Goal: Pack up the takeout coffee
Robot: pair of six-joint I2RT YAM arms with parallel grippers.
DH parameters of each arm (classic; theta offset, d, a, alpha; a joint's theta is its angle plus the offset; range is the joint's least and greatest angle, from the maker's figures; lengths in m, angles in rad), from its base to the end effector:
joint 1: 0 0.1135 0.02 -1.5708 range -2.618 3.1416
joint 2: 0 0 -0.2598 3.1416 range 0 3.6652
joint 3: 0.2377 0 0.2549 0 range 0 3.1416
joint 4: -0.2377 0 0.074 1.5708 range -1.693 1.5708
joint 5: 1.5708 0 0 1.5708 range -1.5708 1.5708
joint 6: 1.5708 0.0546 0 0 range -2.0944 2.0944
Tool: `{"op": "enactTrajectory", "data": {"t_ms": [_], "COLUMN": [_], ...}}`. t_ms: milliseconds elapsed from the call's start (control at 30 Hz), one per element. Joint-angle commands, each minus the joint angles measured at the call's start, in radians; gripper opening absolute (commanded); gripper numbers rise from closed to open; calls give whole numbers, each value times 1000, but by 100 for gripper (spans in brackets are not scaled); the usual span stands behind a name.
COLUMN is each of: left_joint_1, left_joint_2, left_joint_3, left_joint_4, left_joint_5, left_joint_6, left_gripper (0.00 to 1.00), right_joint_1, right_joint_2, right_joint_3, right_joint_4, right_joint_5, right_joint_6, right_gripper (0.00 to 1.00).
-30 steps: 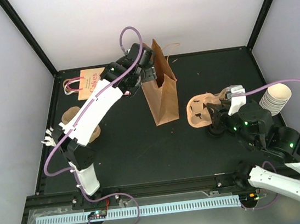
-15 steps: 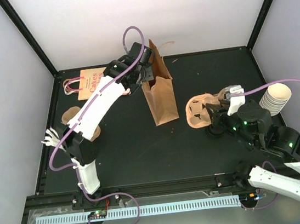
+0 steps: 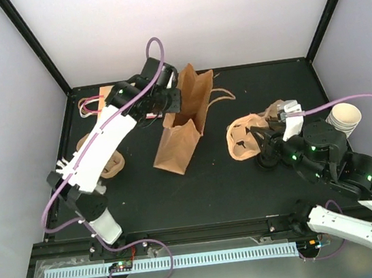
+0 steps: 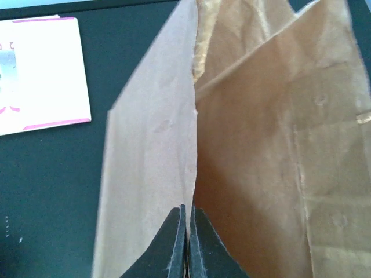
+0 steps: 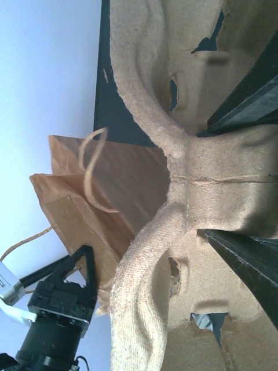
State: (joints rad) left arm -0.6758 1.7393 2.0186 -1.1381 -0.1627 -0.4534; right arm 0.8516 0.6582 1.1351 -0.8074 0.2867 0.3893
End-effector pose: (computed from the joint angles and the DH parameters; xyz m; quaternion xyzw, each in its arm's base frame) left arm 0.2932 -0.2237 0.3988 0.0755 0.9316 -0.1215 0.3342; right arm 0.0950 0.0850 0.3984 -0.1037 0.8030 0.2398 0.5356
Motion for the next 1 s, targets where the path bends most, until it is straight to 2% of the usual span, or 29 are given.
{"op": "enactTrajectory", "data": {"t_ms": [0, 267, 400, 533, 733, 967], "left_joint_1": [-17, -76, -105, -154, -208, -256], "left_joint_2": [-138, -368, -428, -468, -504, -512], "left_joint_3": [-93, -314, -382, -449, -508, -512], "left_joint_4": [-33, 77, 97, 120, 157, 167], "left_joint_5": [89, 51, 46, 1, 3, -15], "left_joint_6": [128, 280, 329, 356, 357, 355], "left_gripper": [1, 2, 2, 2, 1, 2], "right_joint_1": [2, 2, 3, 2, 2, 1], "right_joint_2": [2, 12, 20, 28, 52, 92], "right_joint_3": [50, 121, 146, 155, 179, 196], "right_joint_4": [38, 37, 52, 87, 151, 219], "right_joint_5": [-84, -154, -226, -315, -458, -508], "right_joint_6": [-33, -44, -54, -52, -35, -15], "right_gripper": [46, 45, 45, 45, 45, 45]}}
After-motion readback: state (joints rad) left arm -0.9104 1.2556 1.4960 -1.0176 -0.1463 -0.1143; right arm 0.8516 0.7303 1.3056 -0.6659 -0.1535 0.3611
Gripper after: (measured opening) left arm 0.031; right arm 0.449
